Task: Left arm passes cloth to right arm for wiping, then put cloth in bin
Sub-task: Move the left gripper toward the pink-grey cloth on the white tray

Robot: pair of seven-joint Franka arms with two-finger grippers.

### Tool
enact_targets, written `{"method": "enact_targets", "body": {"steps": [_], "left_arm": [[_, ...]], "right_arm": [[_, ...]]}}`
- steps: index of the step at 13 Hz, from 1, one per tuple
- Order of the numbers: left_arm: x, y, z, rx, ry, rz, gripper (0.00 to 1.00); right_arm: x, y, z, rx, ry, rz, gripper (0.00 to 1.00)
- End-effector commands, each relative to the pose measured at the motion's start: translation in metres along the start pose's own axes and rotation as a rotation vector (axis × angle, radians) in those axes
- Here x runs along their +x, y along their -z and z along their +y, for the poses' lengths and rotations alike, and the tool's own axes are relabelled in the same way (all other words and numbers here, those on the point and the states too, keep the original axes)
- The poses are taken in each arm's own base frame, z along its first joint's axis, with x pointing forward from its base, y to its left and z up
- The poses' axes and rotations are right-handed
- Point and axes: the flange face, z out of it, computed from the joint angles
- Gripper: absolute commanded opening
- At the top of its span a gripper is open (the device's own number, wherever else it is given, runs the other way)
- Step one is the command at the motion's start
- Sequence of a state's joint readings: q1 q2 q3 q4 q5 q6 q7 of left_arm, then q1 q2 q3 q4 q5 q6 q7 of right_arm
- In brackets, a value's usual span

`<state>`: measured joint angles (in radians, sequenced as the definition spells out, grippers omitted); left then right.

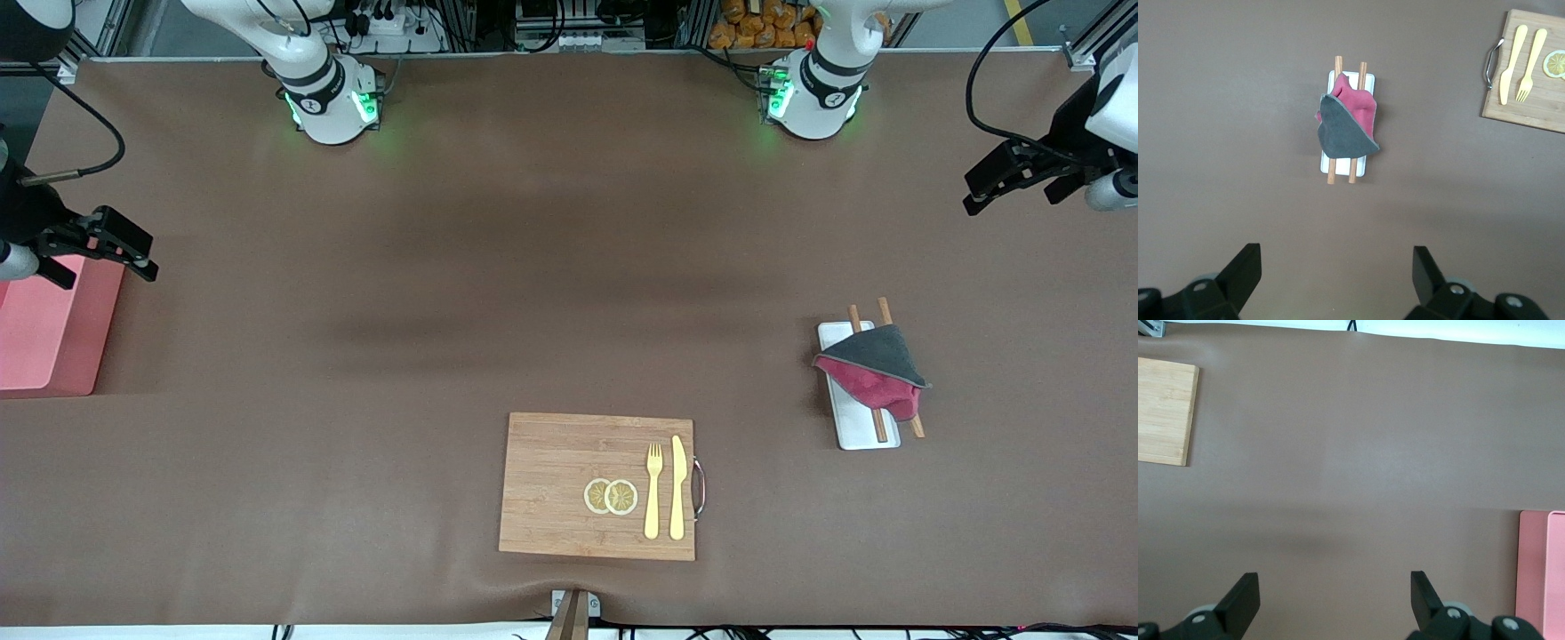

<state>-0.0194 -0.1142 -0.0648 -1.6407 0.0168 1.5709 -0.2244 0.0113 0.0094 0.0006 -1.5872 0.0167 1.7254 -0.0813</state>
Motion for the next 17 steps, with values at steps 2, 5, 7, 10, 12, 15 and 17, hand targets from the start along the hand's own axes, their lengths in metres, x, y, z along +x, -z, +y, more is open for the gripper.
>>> {"method": "enact_targets", "body": {"steps": [2, 5, 7, 10, 12, 15, 17], "left_arm": [[0.008, 0.000, -0.003, -0.004, -0.004, -0.016, 1.00], [0.014, -0.010, -0.003, -0.001, -0.001, -0.035, 1.00], [0.020, -0.030, -0.001, 0.006, -0.005, -0.071, 1.00], [0.041, -0.071, 0.002, 0.011, -0.006, -0.112, 1.00], [0.056, -0.110, 0.004, 0.006, -0.004, -0.102, 1.00], [0.078, -0.176, -0.020, -0.002, 0.027, -0.087, 1.00], [0.093, -0.215, -0.032, -0.004, 0.045, -0.098, 1.00]], "right_arm": [[0.000, 0.003, 0.004, -0.018, -0.017, -0.007, 1.00], [-0.001, 0.002, 0.004, -0.018, -0.018, -0.010, 1.00], [-0.001, 0.002, 0.003, -0.016, -0.017, -0.010, 1.00], [-0.001, 0.002, 0.003, -0.017, -0.017, -0.012, 1.00], [-0.001, 0.001, 0.006, -0.018, -0.018, -0.015, 1.00], [-0.002, -0.004, 0.014, -0.017, -0.029, -0.026, 1.00], [-0.002, -0.006, 0.015, -0.017, -0.028, -0.029, 1.00]]}}
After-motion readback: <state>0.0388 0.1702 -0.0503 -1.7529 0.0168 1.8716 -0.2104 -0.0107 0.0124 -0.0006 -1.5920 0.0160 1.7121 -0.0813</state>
